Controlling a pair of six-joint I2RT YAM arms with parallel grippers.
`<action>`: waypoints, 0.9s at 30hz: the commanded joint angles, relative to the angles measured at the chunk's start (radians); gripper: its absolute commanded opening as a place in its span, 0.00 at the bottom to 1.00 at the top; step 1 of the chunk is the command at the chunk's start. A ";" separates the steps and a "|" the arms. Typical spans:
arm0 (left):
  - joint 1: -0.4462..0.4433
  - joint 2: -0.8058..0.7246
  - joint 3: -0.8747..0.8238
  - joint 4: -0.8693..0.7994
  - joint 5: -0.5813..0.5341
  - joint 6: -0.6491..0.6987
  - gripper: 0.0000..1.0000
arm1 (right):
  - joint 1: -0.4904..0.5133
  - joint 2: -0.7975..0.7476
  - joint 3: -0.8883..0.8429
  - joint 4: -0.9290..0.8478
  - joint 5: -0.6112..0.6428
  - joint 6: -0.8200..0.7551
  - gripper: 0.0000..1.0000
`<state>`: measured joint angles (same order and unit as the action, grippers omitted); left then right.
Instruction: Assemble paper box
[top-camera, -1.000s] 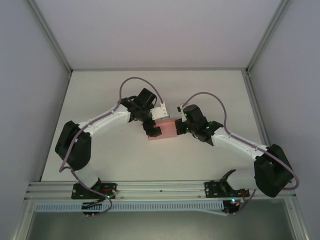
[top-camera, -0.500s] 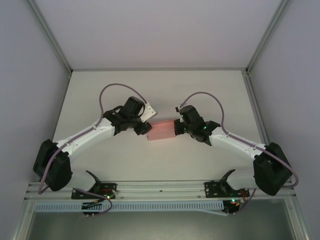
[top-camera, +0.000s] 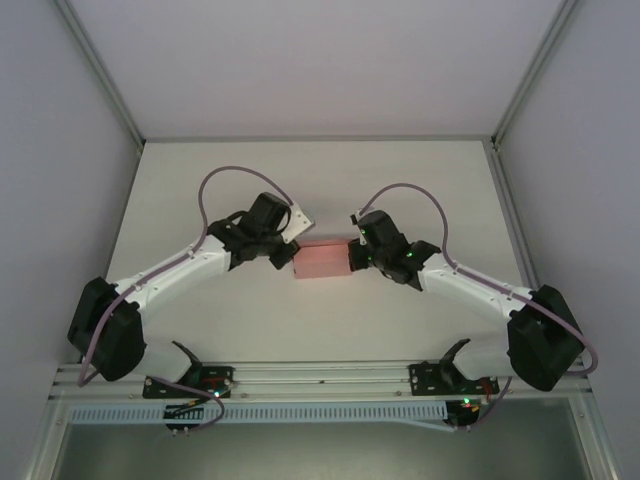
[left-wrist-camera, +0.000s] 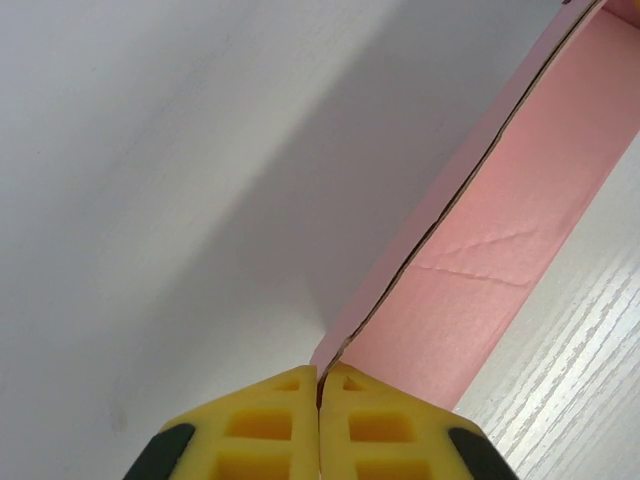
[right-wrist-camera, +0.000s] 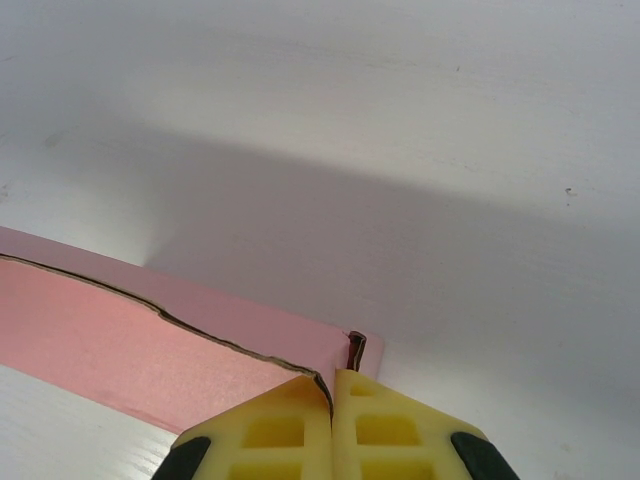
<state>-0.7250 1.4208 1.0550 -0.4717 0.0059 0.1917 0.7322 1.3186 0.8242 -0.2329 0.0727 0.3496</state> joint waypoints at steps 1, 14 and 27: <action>0.006 0.020 0.016 -0.007 -0.012 -0.009 0.03 | 0.011 0.002 0.006 -0.071 -0.006 -0.001 0.00; 0.005 0.035 0.099 -0.040 0.041 -0.606 0.00 | 0.068 0.004 0.012 -0.095 0.063 0.096 0.00; 0.052 0.039 0.020 0.083 0.217 -0.858 0.00 | 0.126 -0.008 -0.025 -0.051 0.133 0.216 0.00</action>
<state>-0.6727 1.4536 1.0904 -0.4736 0.1364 -0.5747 0.8291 1.3140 0.8238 -0.2661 0.2409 0.5289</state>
